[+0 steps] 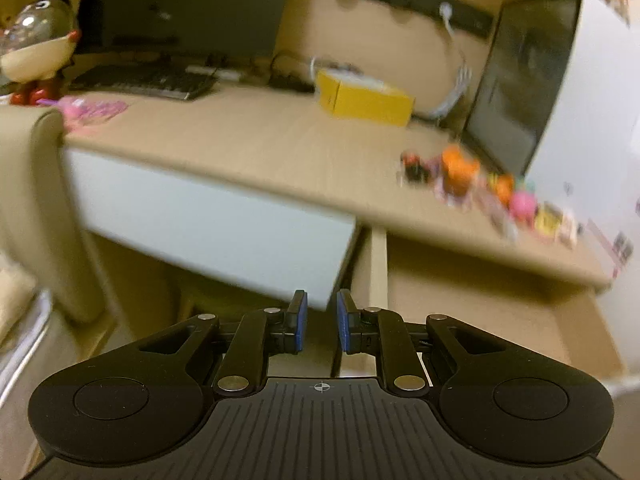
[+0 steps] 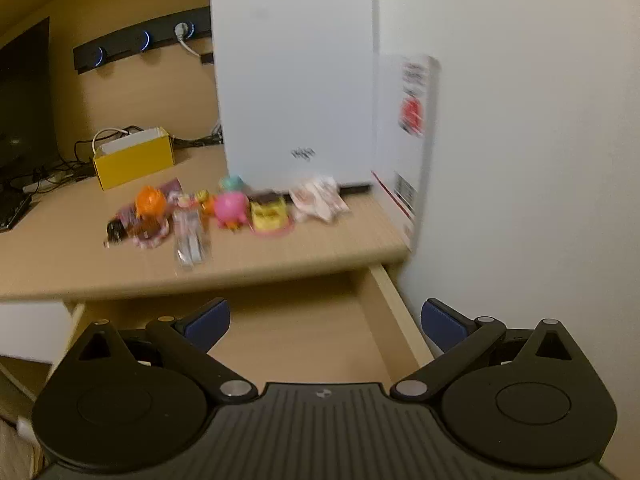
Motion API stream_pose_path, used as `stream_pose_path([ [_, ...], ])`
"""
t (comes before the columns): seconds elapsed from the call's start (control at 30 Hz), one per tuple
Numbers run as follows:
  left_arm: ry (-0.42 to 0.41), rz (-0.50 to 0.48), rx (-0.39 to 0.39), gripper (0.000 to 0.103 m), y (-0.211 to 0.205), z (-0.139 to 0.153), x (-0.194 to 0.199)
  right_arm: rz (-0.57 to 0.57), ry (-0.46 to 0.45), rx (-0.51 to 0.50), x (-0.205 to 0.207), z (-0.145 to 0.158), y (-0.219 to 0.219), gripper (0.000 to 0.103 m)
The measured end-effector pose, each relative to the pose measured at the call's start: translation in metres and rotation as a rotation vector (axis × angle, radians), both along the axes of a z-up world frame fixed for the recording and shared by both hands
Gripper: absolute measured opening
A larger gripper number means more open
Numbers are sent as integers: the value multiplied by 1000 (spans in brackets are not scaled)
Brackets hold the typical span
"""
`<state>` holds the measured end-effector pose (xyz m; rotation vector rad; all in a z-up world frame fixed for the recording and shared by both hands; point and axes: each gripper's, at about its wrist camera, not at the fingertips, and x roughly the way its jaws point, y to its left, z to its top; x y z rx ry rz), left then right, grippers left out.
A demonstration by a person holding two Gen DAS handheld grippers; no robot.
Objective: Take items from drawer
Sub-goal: 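Open both grippers and pull them back from the desk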
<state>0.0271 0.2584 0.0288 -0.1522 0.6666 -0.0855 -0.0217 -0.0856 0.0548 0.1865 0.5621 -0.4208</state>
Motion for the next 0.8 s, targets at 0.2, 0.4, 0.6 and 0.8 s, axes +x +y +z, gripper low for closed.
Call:
stream_pose_path([
  [0.2, 54, -164, 39, 17, -44, -18, -51, 123, 35, -58, -77, -34, 9, 102],
  [0.4, 47, -265, 64, 17, -84, -33, -45, 208, 157, 31, -60, -70, 23, 95],
  [0.6, 92, -315, 72, 17, -101, -47, -25, 275, 210, -13, -24, -81, 34, 94],
  [0.8, 95, -327, 57, 17, -100, -52, -13, 230, 210, 35, -2, -91, 30, 95],
])
